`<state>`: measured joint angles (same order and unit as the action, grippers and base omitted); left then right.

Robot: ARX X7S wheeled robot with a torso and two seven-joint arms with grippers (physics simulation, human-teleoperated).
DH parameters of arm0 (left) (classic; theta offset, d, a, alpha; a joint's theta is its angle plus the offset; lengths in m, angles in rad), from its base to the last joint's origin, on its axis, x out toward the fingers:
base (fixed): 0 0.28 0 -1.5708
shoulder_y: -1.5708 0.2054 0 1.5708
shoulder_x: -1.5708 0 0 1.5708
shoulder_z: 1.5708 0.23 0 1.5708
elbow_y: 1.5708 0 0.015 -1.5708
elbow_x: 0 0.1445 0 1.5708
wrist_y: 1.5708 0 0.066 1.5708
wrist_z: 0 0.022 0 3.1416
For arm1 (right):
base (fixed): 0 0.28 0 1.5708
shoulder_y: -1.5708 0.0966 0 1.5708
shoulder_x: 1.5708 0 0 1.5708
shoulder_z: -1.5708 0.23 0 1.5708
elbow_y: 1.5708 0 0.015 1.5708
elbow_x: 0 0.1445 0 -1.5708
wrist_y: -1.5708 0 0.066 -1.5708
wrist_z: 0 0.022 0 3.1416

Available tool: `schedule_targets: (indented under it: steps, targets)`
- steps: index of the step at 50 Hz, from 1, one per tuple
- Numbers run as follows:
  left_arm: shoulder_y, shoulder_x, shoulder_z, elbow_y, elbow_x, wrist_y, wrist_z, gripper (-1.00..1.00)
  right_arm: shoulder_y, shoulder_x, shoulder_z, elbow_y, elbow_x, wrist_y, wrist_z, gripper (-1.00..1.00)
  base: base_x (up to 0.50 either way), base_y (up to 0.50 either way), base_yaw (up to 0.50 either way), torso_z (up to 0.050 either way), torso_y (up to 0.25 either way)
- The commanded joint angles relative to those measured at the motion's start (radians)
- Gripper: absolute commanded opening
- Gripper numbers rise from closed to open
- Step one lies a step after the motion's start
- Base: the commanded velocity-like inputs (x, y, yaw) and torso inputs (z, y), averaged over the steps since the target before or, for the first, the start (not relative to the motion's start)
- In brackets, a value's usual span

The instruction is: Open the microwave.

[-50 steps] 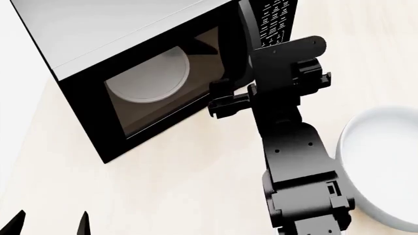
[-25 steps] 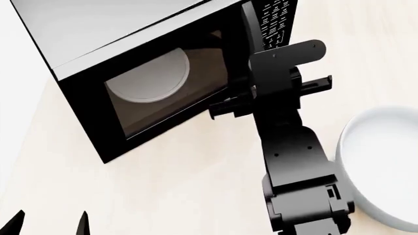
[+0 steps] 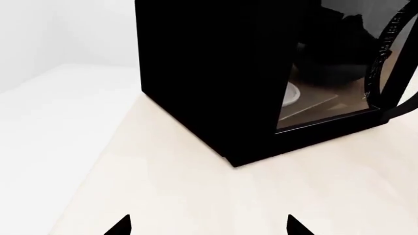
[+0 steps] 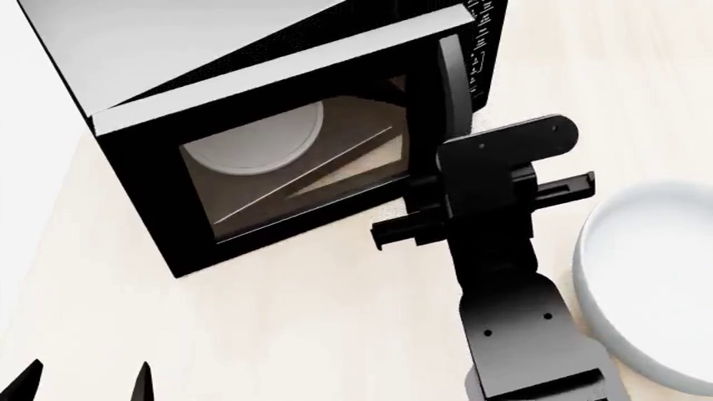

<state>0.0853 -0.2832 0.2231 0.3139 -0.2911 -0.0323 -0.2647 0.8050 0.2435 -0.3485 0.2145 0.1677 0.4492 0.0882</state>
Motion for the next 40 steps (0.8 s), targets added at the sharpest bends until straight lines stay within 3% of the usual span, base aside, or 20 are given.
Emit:
schedule_targets:
  steps: [1, 40]
  targets:
    - [0.003, -0.004, 0.004, 0.005, -0.002, 0.002, -0.004, 1.00, -0.061, 0.030, -0.012, -0.188, 0.044, 0.056, 0.016, -1.00, 0.00, 0.00, 0.00, 0.000, 0.000]
    - [-0.001, -0.017, 0.014, 0.007, -0.011, 0.005, -0.017, 1.00, -0.302, 0.105, 0.027, -0.595, 0.099, 0.176, 0.112, -1.00, 0.00, 0.00, 0.00, 0.001, 0.003]
